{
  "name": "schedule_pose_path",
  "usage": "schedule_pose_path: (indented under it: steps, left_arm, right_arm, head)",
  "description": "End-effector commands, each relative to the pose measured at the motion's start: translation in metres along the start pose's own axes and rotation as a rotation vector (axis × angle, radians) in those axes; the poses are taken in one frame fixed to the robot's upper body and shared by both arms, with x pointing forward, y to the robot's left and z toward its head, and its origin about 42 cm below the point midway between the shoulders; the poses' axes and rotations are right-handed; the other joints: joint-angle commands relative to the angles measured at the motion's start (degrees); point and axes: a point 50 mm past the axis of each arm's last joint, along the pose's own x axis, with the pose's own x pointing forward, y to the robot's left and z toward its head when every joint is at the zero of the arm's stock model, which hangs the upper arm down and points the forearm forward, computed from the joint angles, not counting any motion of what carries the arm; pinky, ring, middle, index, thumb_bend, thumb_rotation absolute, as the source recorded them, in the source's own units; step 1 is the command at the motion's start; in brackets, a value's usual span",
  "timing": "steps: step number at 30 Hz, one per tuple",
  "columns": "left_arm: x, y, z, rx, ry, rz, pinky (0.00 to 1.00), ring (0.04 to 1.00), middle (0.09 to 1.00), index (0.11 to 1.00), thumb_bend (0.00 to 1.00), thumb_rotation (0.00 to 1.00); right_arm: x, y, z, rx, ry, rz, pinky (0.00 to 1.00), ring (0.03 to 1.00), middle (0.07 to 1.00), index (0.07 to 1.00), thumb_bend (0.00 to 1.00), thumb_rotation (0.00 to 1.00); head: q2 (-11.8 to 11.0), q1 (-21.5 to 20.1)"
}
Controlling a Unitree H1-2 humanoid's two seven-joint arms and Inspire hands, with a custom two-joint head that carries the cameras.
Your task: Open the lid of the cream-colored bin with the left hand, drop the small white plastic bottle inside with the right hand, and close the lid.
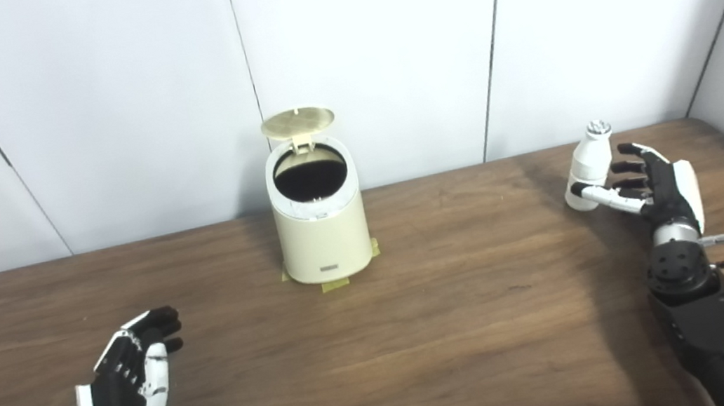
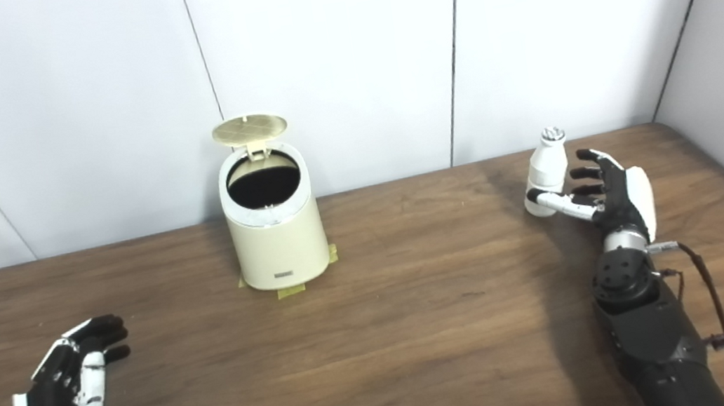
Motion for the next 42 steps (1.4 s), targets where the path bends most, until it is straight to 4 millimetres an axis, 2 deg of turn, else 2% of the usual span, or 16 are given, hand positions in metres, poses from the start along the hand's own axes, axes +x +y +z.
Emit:
schedule_pose_path:
  steps: [1, 5, 12, 19, 37, 42]
  left_arm:
    - [-0.001, 0.007, 0.004, 0.039, -0.043, -0.007, 0.63, 0.691, 0.690, 0.656, 0.21, 0.49]
    - [-0.001, 0.007, 0.005, 0.036, -0.042, -0.006, 0.63, 0.691, 0.688, 0.654, 0.21, 0.48]
    - [-0.004, 0.007, 0.006, 0.044, -0.040, -0.003, 0.63, 0.690, 0.686, 0.652, 0.21, 0.49]
    - [-0.007, 0.007, 0.008, 0.046, -0.038, 0.000, 0.63, 0.693, 0.688, 0.653, 0.23, 0.50]
    - [-0.011, 0.005, 0.014, 0.046, -0.041, 0.007, 0.63, 0.694, 0.689, 0.652, 0.22, 0.50]
    - [-0.011, 0.006, 0.015, 0.045, -0.037, 0.007, 0.64, 0.699, 0.691, 0.652, 0.22, 0.50]
  right_arm:
    - [0.010, 0.002, 0.022, 0.015, -0.057, 0.017, 0.54, 0.653, 0.731, 0.806, 0.84, 0.28]
    - [0.013, 0.003, 0.023, 0.018, -0.061, 0.025, 0.52, 0.640, 0.725, 0.811, 0.85, 0.28]
    - [0.013, 0.005, 0.026, 0.039, -0.075, 0.050, 0.62, 0.732, 0.791, 0.850, 0.84, 0.27]
    - [0.014, 0.008, 0.034, 0.009, -0.078, 0.064, 0.68, 0.766, 0.809, 0.853, 0.84, 0.30]
    - [0.020, 0.021, 0.045, -0.030, -0.063, 0.092, 0.64, 0.725, 0.766, 0.823, 0.83, 0.29]
    - [0.020, 0.022, 0.047, -0.026, -0.054, 0.099, 0.66, 0.744, 0.779, 0.827, 0.82, 0.26]
  head:
    - [0.04, -0.01]
    - [0.04, -0.01]
    - [0.03, 0.89]
    - [0.21, 1.52]
    - [0.52, 2.46]
    - [0.52, 2.46]
